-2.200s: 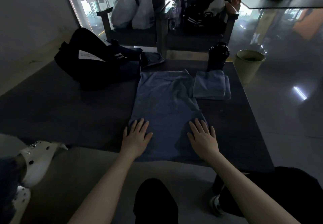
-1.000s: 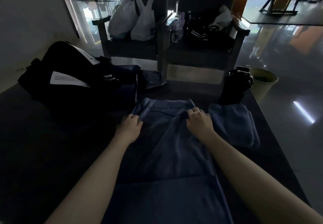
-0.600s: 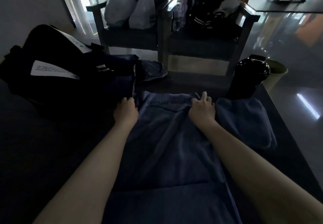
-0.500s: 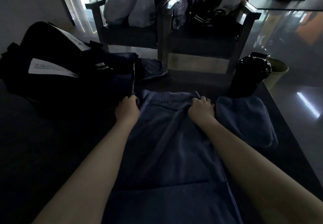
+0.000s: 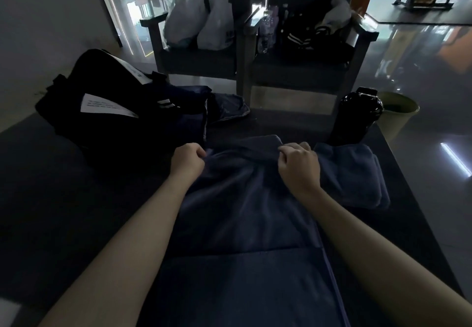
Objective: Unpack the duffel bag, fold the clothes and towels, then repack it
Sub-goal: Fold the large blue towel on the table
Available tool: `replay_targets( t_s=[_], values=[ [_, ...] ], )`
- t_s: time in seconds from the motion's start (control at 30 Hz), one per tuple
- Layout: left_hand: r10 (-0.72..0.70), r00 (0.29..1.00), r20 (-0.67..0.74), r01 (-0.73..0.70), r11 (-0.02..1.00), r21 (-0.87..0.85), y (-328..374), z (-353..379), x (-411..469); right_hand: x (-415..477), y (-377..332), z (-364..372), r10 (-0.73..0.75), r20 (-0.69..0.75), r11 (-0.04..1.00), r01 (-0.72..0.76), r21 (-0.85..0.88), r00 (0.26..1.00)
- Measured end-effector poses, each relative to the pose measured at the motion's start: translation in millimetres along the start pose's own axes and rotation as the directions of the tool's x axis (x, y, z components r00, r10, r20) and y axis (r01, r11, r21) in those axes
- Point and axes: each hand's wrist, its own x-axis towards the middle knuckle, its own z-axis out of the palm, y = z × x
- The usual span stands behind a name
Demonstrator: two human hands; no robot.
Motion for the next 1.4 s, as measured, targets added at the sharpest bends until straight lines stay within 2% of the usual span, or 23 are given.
replay_targets(
  t_s=[0.07,0.13,0.33,0.4,0.5,0.6,0.67,0.73,0.8,0.93,1.07,1.2,1.4],
  values=[
    [-0.039,0.999,0.039,0.041,0.998,-0.055,0.5,-8.5,-8.7,-13.2,-1.9,-11.8,0.028,-0.010,0.990,-0.026,0.139,1.000],
    [-0.071,0.995,0.064,0.078,0.990,-0.121,0.8,-15.6,-19.2,-26.0,-0.3,-22.3,0.066,0.001,0.977,-0.064,0.201,0.998],
    [-0.111,0.993,0.044,0.120,0.920,-0.373,5.5,-33.6,-52.4,-59.2,7.2,-43.5,0.198,0.073,0.944,-0.210,0.254,0.977],
    [-0.121,0.991,0.061,0.135,0.908,-0.396,5.6,-36.7,-61.2,-67.6,8.8,-47.9,0.226,0.124,0.943,-0.249,0.221,0.966],
    [-0.153,0.969,0.195,0.216,0.907,-0.362,3.5,-35.8,-70.4,-78.9,12.3,-50.3,0.232,0.209,0.956,-0.262,0.130,0.950],
    [-0.179,0.902,0.392,0.245,0.962,-0.124,2.8,-35.4,-83.7,-90.5,13.6,-52.5,0.253,0.276,0.944,-0.299,0.141,0.927],
    [-0.219,0.852,0.476,0.253,0.968,-0.006,-0.3,-35.2,-93.7,-100.1,13.5,-53.1,0.243,0.325,0.941,-0.303,0.149,0.914],
    [-0.239,0.828,0.507,0.283,0.959,-0.011,-6.2,-32.2,-100.9,-110.3,13.4,-53.0,0.224,0.367,0.946,-0.291,0.139,0.903],
    [-0.223,0.846,0.484,0.279,0.959,-0.046,-11.3,-29.2,-104.8,-119.0,13.8,-53.0,0.191,0.389,0.958,-0.258,0.127,0.901],
    [-0.132,0.900,0.416,0.150,0.989,-0.011,-15.7,-35.7,-109.2,-126.6,14.8,-56.3,0.125,0.376,0.973,-0.188,0.134,0.918],
    [-0.020,0.967,0.255,-0.009,0.994,0.110,-21.5,-53.9,-116.4,-131.5,20.2,-65.1,0.112,0.359,0.971,-0.179,0.160,0.927],
    [0.077,0.975,0.209,-0.132,0.956,0.261,-27.5,-74.0,-128.6,-141.2,25.3,-74.6,0.070,0.346,0.971,-0.144,0.191,0.936],
    [0.142,0.967,0.213,-0.188,0.959,0.213,-39.7,-92.8,-152.9,-159.1,25.7,-86.9,-0.036,0.350,0.982,-0.031,0.185,0.936]
  ],
)
